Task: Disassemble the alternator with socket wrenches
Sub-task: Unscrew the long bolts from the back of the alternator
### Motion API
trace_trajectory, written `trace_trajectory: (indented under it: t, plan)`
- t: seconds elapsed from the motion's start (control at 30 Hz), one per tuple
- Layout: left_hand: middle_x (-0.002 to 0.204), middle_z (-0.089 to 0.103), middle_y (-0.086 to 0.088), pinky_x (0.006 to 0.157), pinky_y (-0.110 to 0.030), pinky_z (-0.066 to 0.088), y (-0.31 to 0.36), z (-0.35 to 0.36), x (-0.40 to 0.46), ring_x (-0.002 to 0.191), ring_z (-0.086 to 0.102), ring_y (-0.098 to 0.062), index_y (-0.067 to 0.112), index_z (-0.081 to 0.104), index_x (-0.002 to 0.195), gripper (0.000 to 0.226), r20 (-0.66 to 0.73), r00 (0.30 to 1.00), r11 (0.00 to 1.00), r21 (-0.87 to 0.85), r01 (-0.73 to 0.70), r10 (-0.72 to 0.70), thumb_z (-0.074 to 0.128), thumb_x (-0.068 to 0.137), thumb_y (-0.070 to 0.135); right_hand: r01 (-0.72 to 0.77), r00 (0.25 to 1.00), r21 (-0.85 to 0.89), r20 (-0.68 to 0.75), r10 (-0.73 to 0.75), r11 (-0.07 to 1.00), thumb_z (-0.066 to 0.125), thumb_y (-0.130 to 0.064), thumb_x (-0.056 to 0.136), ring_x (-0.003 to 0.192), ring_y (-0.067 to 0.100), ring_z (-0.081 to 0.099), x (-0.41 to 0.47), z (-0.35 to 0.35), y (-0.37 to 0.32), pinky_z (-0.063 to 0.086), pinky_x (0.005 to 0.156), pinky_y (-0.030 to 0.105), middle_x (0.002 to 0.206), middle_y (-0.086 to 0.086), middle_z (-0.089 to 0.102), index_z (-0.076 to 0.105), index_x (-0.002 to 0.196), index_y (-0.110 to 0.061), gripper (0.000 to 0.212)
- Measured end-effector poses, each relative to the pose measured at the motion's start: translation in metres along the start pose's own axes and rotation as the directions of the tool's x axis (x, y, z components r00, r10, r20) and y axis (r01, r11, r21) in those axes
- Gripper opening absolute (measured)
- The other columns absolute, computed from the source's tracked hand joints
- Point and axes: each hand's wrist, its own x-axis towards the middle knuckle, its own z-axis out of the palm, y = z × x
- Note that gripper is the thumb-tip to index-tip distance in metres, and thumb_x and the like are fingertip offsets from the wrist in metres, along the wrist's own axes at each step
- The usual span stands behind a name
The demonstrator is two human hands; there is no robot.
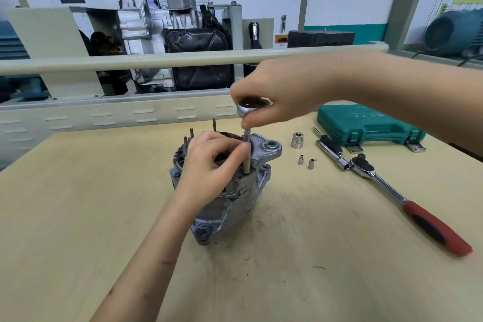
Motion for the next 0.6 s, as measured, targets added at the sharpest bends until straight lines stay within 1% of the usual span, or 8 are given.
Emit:
trace_trajectory:
  t: [0.1, 0.17, 0.2, 0.27, 0.33, 0.4, 0.5, 0.6]
  plan:
    - [0.067, 0.053, 0.024, 0.088, -0.041, 0.038, 0.0, -0.001, 0.001, 0.085, 0.047, 0.014, 0.046, 0.05, 0.064, 0.021, -0.009, 1.0, 1.0, -0.01, 0.007, -0.007, 0.044, 0.083, 0.047, 0.047, 0.999, 0.162, 0.0, -0.048, 0.986, 0.056, -0.029, 0.088, 0.068, 0.008, 0.042, -0.004, 0.002, 0.006, 0.032, 0.061, 0.013, 0.079, -0.017, 0.047, 0.05, 0.092, -0.017, 0.014]
    - [0.067, 0.057, 0.025, 0.085, -0.04, 0.038, 0.0, -0.001, 0.001, 0.084, 0.048, 0.012, 0.047, 0.048, 0.057, 0.025, -0.003, 1.0, 1.0, -0.021, -0.001, 0.0, 0.042, 0.081, 0.05, 0.055, 0.998, 0.237, -0.028, -0.05, 0.97, 0.059, -0.024, 0.088, 0.077, 0.004, 0.044, -0.004, 0.002, 0.01, 0.033, 0.066, 0.009, 0.087, -0.01, 0.054, 0.057, 0.101, -0.011, 0.019]
    - [0.07, 0.058, 0.029, 0.086, -0.041, 0.038, 0.0, -0.001, 0.001, 0.085, 0.048, 0.012, 0.049, 0.05, 0.06, 0.022, 0.008, 1.0, 1.0, -0.029, 0.002, -0.002, 0.046, 0.081, 0.049, 0.054, 0.998, 0.248, -0.028, -0.049, 0.967, 0.059, -0.025, 0.087, 0.081, 0.004, 0.045, -0.003, 0.002, 0.011, 0.033, 0.068, 0.008, 0.091, -0.006, 0.057, 0.058, 0.103, -0.01, 0.021]
    - [0.072, 0.056, 0.031, 0.091, -0.047, 0.04, 0.0, 0.0, 0.001, 0.086, 0.049, 0.009, 0.046, 0.06, 0.074, 0.005, 0.032, 0.999, 1.0, -0.014, 0.011, -0.01, 0.059, 0.077, 0.042, 0.042, 0.999, 0.233, -0.011, -0.041, 0.972, 0.06, -0.029, 0.086, 0.085, 0.006, 0.049, -0.001, 0.0, 0.012, 0.035, 0.072, 0.014, 0.096, -0.003, 0.06, 0.06, 0.103, -0.012, 0.024]
    - [0.078, 0.051, 0.028, 0.092, -0.052, 0.04, -0.002, 0.0, 0.0, 0.09, 0.047, 0.006, 0.028, 0.07, 0.085, 0.015, 0.042, 0.999, 0.999, 0.045, 0.002, -0.004, 0.068, 0.073, 0.035, 0.014, 1.0, 0.206, 0.01, -0.017, 0.978, 0.06, -0.036, 0.084, 0.088, 0.011, 0.053, 0.0, -0.002, 0.012, 0.04, 0.077, 0.022, 0.094, -0.005, 0.06, 0.06, 0.1, -0.016, 0.025]
    - [0.081, 0.049, 0.027, 0.093, -0.053, 0.038, -0.002, 0.0, 0.001, 0.091, 0.046, 0.005, 0.026, 0.07, 0.086, 0.015, 0.051, 0.999, 0.999, 0.048, 0.016, -0.018, 0.076, 0.072, 0.028, -0.03, 0.999, 0.208, 0.027, 0.025, 0.978, 0.059, -0.043, 0.081, 0.088, 0.014, 0.056, -0.002, -0.004, 0.009, 0.044, 0.081, 0.031, 0.09, -0.006, 0.061, 0.06, 0.099, -0.021, 0.029]
    - [0.074, 0.05, 0.03, 0.095, -0.051, 0.037, -0.001, 0.001, 0.001, 0.088, 0.047, 0.006, 0.032, 0.064, 0.075, 0.018, 0.027, 0.998, 0.999, 0.02, 0.048, -0.049, 0.077, 0.071, 0.022, -0.081, 0.996, 0.15, 0.037, 0.076, 0.985, 0.053, -0.053, 0.081, 0.074, 0.009, 0.057, 0.0, -0.004, 0.005, 0.046, 0.07, 0.03, 0.078, -0.009, 0.064, 0.06, 0.095, -0.02, 0.036]
    - [0.065, 0.05, 0.032, 0.096, -0.049, 0.035, 0.0, 0.003, 0.001, 0.086, 0.045, 0.012, 0.025, 0.068, 0.073, 0.011, -0.001, 0.999, 0.998, 0.042, 0.052, -0.052, 0.078, 0.069, 0.023, -0.163, 0.987, -0.03, -0.018, 0.163, 0.986, 0.04, -0.056, 0.088, 0.055, 0.014, 0.045, 0.005, 0.003, 0.002, 0.035, 0.054, 0.03, 0.06, -0.001, 0.054, 0.052, 0.071, -0.012, 0.048]
